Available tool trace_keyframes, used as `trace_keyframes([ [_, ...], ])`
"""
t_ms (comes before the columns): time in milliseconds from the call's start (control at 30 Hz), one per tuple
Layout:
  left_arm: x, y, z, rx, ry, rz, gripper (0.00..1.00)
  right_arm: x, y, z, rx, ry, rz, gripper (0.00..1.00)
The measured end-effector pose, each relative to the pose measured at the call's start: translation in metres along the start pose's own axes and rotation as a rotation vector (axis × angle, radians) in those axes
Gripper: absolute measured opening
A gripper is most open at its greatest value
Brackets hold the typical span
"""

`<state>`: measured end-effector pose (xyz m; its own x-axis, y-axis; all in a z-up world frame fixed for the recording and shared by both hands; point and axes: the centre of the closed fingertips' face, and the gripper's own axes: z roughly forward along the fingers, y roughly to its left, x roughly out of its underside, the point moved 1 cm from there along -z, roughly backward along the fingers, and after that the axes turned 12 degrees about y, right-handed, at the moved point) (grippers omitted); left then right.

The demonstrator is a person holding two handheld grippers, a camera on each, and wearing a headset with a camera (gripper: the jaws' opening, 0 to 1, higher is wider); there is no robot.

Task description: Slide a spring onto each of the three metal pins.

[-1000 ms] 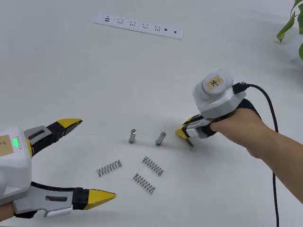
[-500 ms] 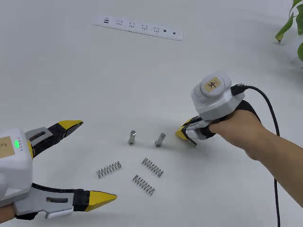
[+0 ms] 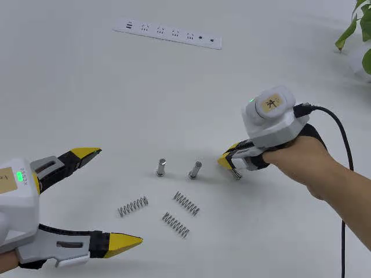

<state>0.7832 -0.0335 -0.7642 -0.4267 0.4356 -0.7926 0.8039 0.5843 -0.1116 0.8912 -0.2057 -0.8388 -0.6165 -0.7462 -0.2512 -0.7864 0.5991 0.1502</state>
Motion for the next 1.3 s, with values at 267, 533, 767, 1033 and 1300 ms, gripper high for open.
trace_keyframes([
  [267,-0.001,-0.001,0.0,0.002,0.002,0.008,1.0,0.004,0.001,-0.011,0.011,-0.042,0.005,0.09],
  [533,-0.003,-0.002,-0.001,0.004,0.0,0.02,1.0,0.006,-0.001,-0.019,0.023,-0.081,0.013,0.09],
  [767,-0.006,-0.003,-0.001,0.005,-0.003,0.026,1.0,0.013,0.002,-0.028,0.037,-0.111,0.02,0.09],
  [1033,-0.008,-0.006,-0.001,0.01,-0.006,0.032,1.0,0.02,0.003,-0.034,0.048,-0.137,0.029,0.09],
  [1300,-0.009,-0.008,0.0,0.014,-0.006,0.033,1.0,0.025,0.005,-0.038,0.051,-0.163,0.041,0.08],
])
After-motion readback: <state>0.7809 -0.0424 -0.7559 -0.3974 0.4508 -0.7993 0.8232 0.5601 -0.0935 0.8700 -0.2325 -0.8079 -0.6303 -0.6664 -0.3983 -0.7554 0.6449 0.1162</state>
